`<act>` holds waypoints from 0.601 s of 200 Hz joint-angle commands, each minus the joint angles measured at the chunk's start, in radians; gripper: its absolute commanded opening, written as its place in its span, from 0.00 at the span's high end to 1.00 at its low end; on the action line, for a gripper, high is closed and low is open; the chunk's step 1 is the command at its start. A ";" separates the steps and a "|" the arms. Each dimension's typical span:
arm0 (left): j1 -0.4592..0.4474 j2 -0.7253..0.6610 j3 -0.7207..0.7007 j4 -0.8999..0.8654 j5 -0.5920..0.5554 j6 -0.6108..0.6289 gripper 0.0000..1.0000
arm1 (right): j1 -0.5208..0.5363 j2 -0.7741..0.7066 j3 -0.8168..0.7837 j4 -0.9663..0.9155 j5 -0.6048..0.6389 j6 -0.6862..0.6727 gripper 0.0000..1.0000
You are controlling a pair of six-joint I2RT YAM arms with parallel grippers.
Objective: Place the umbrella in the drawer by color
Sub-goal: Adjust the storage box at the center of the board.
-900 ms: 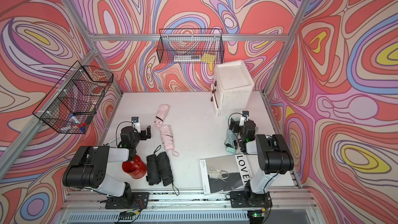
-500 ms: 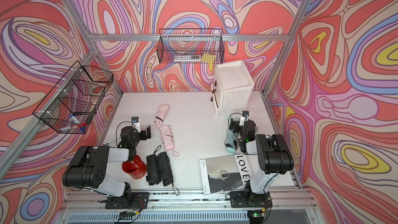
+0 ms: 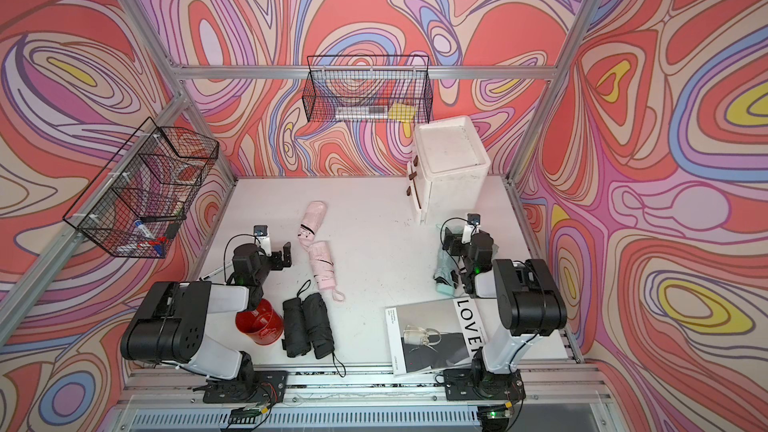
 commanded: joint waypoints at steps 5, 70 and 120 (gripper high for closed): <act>-0.002 -0.009 0.007 0.026 0.011 -0.007 0.01 | 0.004 -0.007 -0.006 0.015 0.003 0.000 0.02; -0.002 -0.007 0.012 0.017 0.013 -0.006 0.01 | 0.004 -0.007 -0.006 0.015 0.004 0.000 0.02; 0.004 -0.007 0.012 0.016 0.023 -0.012 0.01 | 0.005 -0.007 -0.005 0.015 0.004 0.000 0.02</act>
